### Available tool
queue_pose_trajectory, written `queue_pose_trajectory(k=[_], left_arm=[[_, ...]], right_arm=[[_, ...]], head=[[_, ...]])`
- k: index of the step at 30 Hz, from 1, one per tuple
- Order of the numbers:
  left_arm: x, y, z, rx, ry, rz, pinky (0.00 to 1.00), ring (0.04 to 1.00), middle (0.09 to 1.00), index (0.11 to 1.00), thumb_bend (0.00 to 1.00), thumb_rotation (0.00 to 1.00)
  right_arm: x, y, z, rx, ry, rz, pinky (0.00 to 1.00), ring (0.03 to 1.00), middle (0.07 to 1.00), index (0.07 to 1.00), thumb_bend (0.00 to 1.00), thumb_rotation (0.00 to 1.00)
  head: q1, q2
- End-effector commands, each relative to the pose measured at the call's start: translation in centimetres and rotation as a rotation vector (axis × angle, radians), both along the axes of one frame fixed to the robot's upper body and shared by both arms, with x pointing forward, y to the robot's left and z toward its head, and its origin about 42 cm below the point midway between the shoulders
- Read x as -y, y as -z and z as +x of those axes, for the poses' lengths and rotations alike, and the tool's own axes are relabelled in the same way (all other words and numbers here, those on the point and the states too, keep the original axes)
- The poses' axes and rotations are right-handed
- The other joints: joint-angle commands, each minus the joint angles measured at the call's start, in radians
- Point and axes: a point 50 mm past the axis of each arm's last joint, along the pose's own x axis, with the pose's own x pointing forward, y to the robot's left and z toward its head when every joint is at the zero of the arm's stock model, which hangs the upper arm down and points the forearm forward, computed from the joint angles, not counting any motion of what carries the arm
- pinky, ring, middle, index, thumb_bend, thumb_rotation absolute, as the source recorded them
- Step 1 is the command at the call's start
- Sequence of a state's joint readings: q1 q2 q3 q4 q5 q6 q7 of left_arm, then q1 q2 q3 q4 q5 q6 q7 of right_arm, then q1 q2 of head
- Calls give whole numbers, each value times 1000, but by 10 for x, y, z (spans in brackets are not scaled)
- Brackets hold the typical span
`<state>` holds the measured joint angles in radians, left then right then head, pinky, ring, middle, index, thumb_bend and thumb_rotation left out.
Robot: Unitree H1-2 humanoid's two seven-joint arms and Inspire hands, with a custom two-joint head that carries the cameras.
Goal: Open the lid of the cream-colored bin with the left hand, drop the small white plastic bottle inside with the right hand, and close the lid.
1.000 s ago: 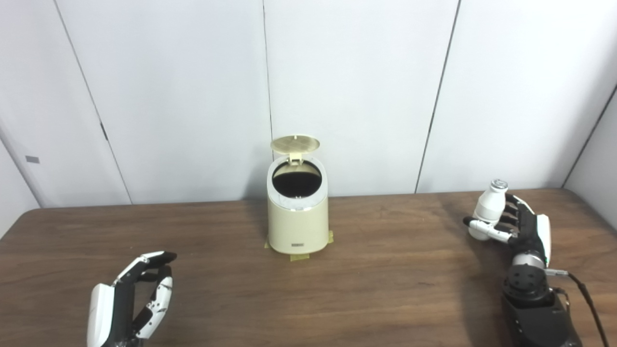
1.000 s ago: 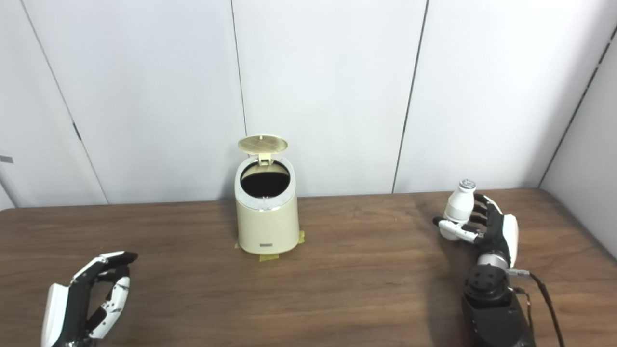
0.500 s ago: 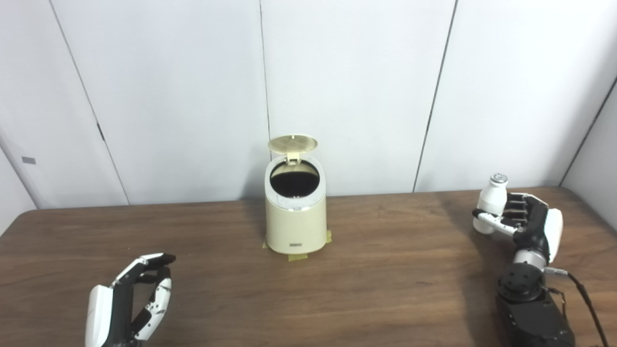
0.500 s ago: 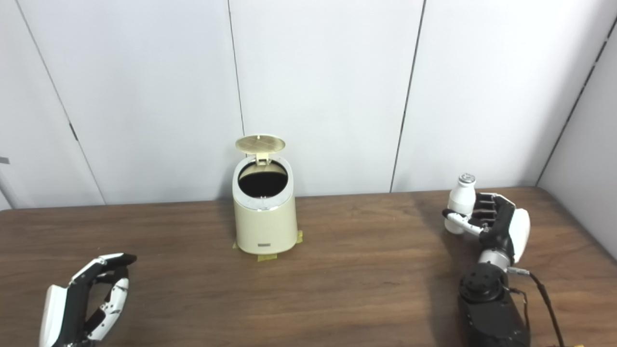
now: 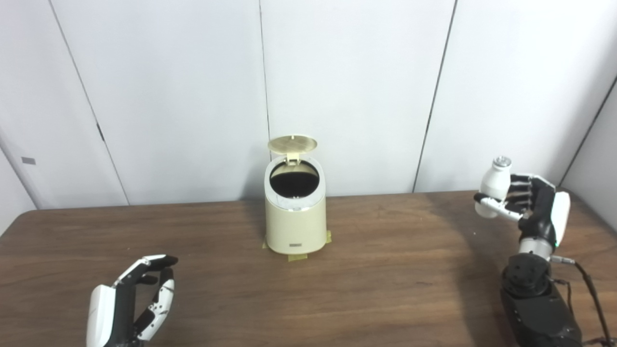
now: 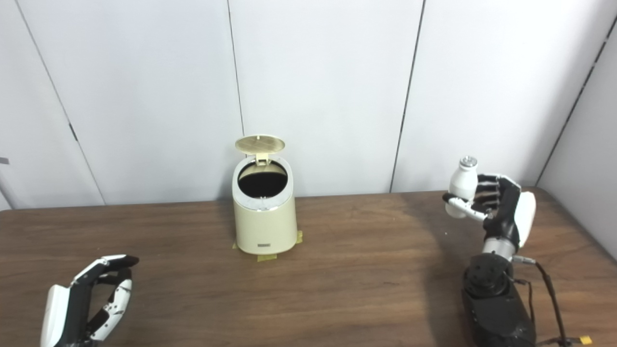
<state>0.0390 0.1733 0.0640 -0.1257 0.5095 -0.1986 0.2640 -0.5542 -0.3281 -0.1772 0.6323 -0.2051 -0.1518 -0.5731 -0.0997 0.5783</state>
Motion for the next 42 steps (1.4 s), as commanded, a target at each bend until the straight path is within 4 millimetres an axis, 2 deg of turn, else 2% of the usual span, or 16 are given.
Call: queue_pose_trajectory(k=[1,7,10,14,17,18,21,23,26,29,32,35,36,39,41,42], left_arm=[[-3,9,-5,-10,-4,7,596,681,660,637,179,530],[-2,9,-7,-13,-5,12,598,681,661,640,188,548],[-1,9,-7,-17,-7,23,597,683,663,644,192,595],[-2,11,-5,-52,-8,52,593,683,667,651,211,612],[-1,12,-5,-73,2,49,520,631,666,663,239,523],[0,12,-5,-79,2,52,481,602,660,664,244,447],[3,13,-5,-88,5,58,457,585,657,668,260,449],[3,13,-5,-85,6,59,475,599,662,667,266,445],[4,14,-5,-83,7,55,490,612,665,664,273,446],[6,15,-5,-83,9,60,456,588,656,665,275,473],[8,15,-5,-84,14,54,460,593,656,665,271,453],[10,15,-5,-88,14,55,479,607,663,667,268,447],[10,15,-5,-87,13,55,469,602,662,670,266,447],[12,16,-5,-96,13,58,460,596,660,671,261,445],[14,17,-5,-105,13,59,479,611,668,674,261,456],[14,18,-6,-109,12,58,485,617,671,676,264,456]], right_arm=[[-5,-30,7,101,-32,-17,343,428,497,473,529,0],[-29,-45,-6,163,-107,25,283,361,454,491,530,0],[-43,-50,-12,207,-177,61,377,437,487,478,529,0],[-60,-55,-18,215,-233,70,433,469,495,475,529,0],[-68,-56,-20,224,-273,90,457,487,503,471,527,0],[-71,-56,-20,227,-283,103,470,496,506,469,526,0],[-80,-58,-20,248,-316,126,487,511,513,468,526,0],[-86,-60,-20,259,-329,124,503,521,516,468,525,0],[-98,-65,-22,270,-371,109,485,510,512,471,525,0],[-110,-71,-23,279,-395,107,450,479,501,473,527,0],[-124,-77,-23,280,-411,103,575,623,513,465,527,0],[-139,-85,-25,297,-466,104,636,691,498,475,529,0],[-144,-89,-25,299,-479,108,553,607,521,463,525,0],[-160,-98,-27,293,-490,113,460,499,505,468,528,0],[-169,-102,-28,288,-497,115,478,512,503,464,529,0],[-174,-104,-28,289,-505,115,510,555,515,457,527,0]], head=[[0,0],[4,5],[7,3],[10,0],[18,0],[19,0],[24,-1],[27,-2],[30,-3],[34,-5],[40,-7],[46,-9],[47,-11],[56,-21],[64,-29],[65,-31]])
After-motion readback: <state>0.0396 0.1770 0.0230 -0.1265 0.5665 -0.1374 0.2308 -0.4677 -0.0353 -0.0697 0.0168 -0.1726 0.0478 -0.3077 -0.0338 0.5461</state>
